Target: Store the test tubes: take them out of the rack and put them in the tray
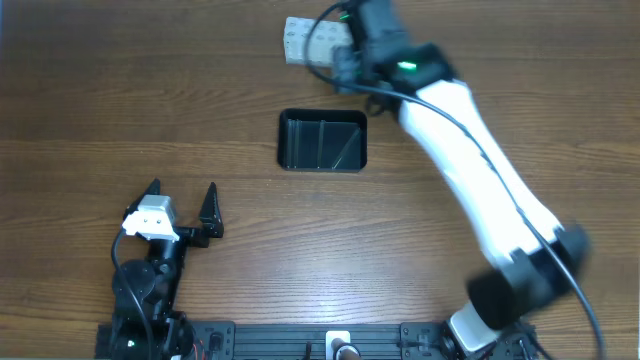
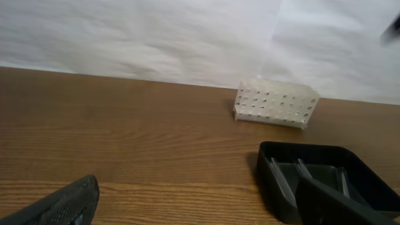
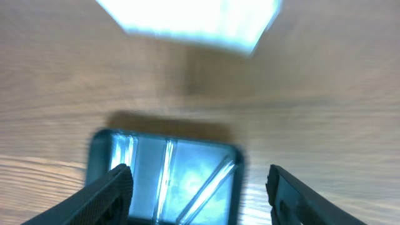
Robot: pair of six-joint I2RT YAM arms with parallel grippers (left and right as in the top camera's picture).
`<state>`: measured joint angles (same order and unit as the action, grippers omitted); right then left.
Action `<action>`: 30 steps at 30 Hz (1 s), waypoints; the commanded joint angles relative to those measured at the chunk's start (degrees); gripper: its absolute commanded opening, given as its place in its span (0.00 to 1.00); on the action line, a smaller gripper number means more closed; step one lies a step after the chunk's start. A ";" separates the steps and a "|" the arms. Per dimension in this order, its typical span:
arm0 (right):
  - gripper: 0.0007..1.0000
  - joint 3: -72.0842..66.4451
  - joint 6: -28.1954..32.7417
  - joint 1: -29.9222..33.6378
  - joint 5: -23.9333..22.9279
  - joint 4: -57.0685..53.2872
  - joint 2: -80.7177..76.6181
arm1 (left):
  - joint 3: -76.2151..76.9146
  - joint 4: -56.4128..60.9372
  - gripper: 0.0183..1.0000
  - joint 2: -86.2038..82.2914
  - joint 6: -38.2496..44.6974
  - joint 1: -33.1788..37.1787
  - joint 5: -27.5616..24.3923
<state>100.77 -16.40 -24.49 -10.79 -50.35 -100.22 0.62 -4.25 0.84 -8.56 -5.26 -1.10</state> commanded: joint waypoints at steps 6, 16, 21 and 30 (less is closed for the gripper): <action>0.99 -15.02 10.47 9.75 -6.08 5.42 26.67 | -0.28 -0.13 1.00 -0.57 0.66 0.39 -0.57; 0.99 -47.95 15.41 18.12 -6.01 17.59 59.21 | -0.28 -0.13 1.00 -0.57 0.66 0.39 -0.59; 0.99 -62.23 15.39 20.96 -2.56 21.11 74.16 | -0.28 -0.13 1.00 -0.57 0.66 0.39 -0.57; 0.99 -84.19 15.39 22.93 1.99 35.26 91.89 | -0.28 -0.13 1.00 -0.57 0.66 0.39 -0.57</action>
<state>21.04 -1.28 -2.07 -11.07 -17.39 -11.42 0.62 -4.25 0.84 -8.56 -5.26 -1.13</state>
